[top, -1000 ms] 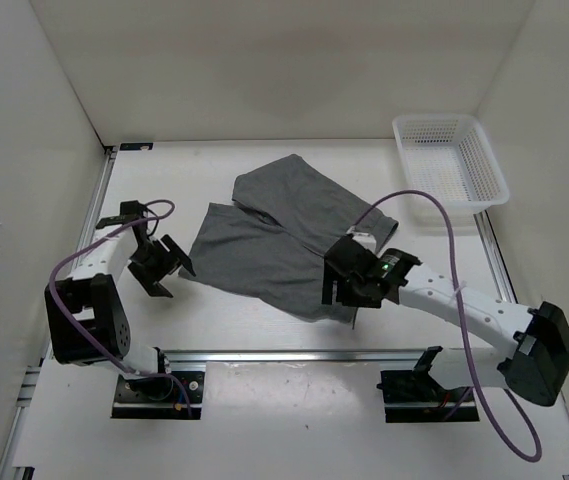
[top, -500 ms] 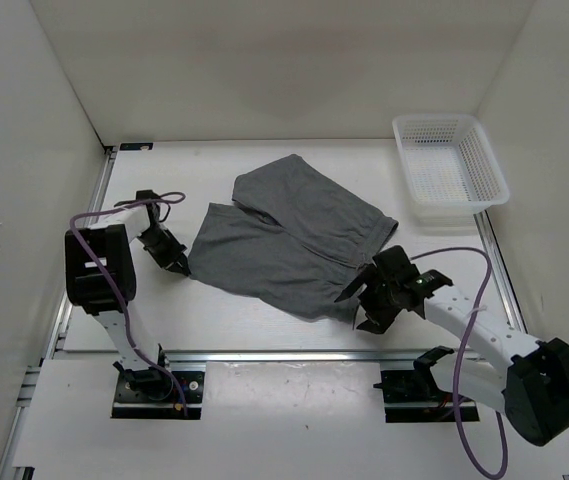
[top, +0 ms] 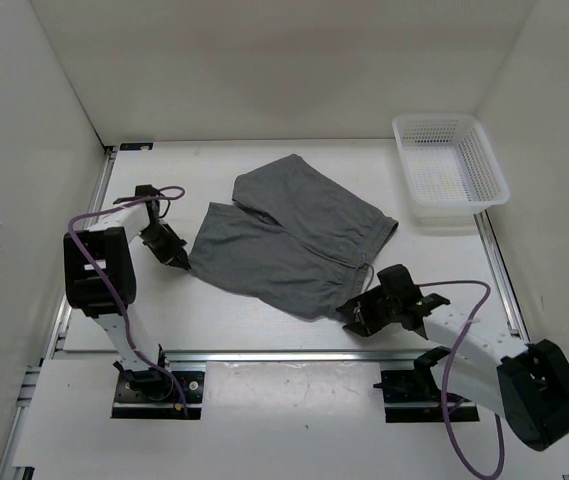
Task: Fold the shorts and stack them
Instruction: Flatten the shorts out
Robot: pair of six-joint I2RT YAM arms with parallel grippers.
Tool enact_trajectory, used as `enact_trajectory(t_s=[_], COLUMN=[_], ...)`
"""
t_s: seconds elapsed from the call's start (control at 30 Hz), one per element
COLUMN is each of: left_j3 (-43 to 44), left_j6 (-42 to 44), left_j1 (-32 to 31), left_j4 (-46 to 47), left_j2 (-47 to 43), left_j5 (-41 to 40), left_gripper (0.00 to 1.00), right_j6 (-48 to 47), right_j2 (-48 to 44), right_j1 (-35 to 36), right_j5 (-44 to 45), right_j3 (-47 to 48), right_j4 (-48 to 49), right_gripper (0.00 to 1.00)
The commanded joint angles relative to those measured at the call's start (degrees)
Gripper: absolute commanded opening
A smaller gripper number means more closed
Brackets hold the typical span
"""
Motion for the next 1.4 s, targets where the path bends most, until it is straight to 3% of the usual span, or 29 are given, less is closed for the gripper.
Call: enact_trajectory(t_s=[0.0, 0.1, 0.13, 0.27, 0.47, 0.6, 0.73, 0.87, 0.9, 0.93, 0.97, 1.03, 1.07, 1.1, 1.27, 1.33, 1.37], left_j3=[2.3, 2.9, 2.9, 5.4, 17.4, 19.0, 12.6, -3.4, -6.1, -8.4, -10.0, -10.1, -8.9, -7.3, 7.4, 14.2, 16.8], left_j6=[-1.1, -1.6, -1.6, -1.6, -2.1, -2.8, -3.3, -1.8, -1.8, -1.8, -1.2, -0.5, -0.5, -0.5, -0.5, 1.1, 1.9], left_j1=[0.4, 1.9, 2.4, 3.8, 5.6, 7.0, 7.0, 5.0, 5.0, 5.0, 5.0, 5.7, 5.7, 5.7, 2.9, 1.0, 0.5], left_j4=[0.0, -0.6, -0.6, -2.2, -7.5, -8.6, -8.6, -8.6, -7.9, -7.9, -7.1, -7.1, -7.1, -8.0, -8.0, -8.0, -8.0], left_j2=[-5.1, -7.1, -7.7, -8.8, -8.1, -10.7, -16.4, -25.2, -27.3, -29.0, -30.9, -30.9, -29.8, -27.8, -21.7, -15.6, -13.3], left_j5=[-0.2, -0.2, -0.2, 1.7, 1.7, 1.7, 1.6, 0.9, -0.8, -1.7, -1.7, -2.4, -2.4, -2.4, -3.4, -4.0, -3.2], left_gripper=[0.10, 0.10, 0.10, 0.10, 0.10, 0.10, 0.10, 0.10, 0.14, 0.28, 0.47, 0.88, 0.91, 0.92, 0.93, 0.70, 0.56], right_j6=[1.1, -2.9, -4.6, -14.6, -29.4, -35.4, -37.4, -37.4, -37.4, -38.0, -39.4, -40.2, -40.8, -41.3, -44.6, -47.4, -48.2], right_j2=[5.2, 11.6, 13.3, 24.3, 34.1, 36.6, 33.6, 24.3, 22.3, 18.8, 17.4, 14.7, 14.2, 14.2, 15.5, 19.7, 21.6], right_j1=[-0.3, -1.6, -2.4, -7.8, -11.8, -11.8, -11.8, -11.0, -10.4, -9.6, -7.4, -4.5, -1.9, -0.6, 0.6, -1.6, -2.2], right_j5=[1.4, 2.1, 2.6, 3.5, 8.9, 8.4, 9.6, 11.0, 11.6, 12.2, 13.1, 15.3, 16.0, 17.0, 26.1, 27.8, 28.6], right_j3=[1.0, 4.7, 8.4, 21.4, 47.9, 55.4, 48.6, 35.5, 33.3, 30.2, 29.2, 29.2, 29.2, 30.0, 39.9, 44.7, 49.8], right_j4=[6.4, 9.0, 9.0, 3.6, -6.4, -12.1, -14.2, -14.2, -14.9, -14.9, -16.7, -19.4, -20.5, -23.2, -26.7, -26.7, -26.7], right_gripper=[0.52, 0.35, 0.23, 0.01, 0.00, 0.00, 0.00, 0.00, 0.00, 0.10, 0.25, 0.66, 0.86, 0.90, 0.95, 0.90, 0.80])
